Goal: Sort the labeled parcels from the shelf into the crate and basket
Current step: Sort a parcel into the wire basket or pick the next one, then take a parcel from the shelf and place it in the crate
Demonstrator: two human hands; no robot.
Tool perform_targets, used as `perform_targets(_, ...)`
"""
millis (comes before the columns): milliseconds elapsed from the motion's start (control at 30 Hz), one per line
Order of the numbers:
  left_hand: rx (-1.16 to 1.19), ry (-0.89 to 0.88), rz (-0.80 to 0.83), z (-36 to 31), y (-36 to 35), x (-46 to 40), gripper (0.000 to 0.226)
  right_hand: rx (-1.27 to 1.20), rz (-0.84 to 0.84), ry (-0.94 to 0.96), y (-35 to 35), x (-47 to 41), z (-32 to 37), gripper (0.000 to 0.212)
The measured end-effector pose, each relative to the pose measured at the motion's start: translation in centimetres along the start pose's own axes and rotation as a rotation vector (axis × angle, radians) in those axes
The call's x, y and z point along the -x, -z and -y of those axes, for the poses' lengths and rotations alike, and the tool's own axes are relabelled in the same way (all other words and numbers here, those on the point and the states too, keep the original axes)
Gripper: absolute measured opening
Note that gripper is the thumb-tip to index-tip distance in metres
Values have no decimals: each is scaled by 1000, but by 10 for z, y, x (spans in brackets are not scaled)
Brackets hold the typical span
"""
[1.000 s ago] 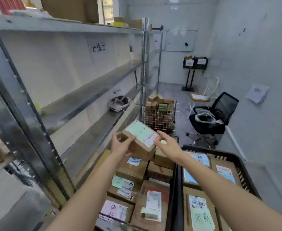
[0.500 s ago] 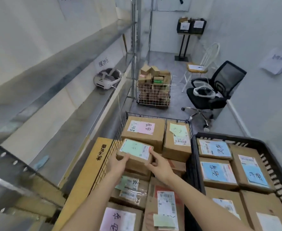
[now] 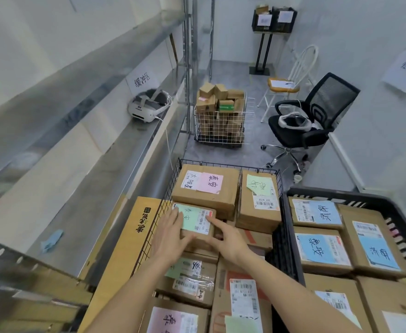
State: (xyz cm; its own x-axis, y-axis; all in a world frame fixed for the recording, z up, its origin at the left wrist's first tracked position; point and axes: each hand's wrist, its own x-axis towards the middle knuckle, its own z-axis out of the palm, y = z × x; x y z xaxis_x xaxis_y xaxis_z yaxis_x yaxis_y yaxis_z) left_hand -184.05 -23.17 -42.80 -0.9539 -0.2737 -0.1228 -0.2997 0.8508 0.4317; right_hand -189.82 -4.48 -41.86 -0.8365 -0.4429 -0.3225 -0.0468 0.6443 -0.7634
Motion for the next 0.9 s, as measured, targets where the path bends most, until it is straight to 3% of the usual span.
perform_targets(367,-58,74,-76,-30,43,19,85,189,11,104,50,15,28,60)
perform_targets(500,-44,121,-148,-54,84,58,77,213,5,235,81,44,63,57)
perform_targets(733,-136,255,-354,-99,174,180,89,540,64,606,119,129,141,81)
perform_targets(900,-210,382,-572,-120,246,299,86,533,110,847,117,208,205,83)
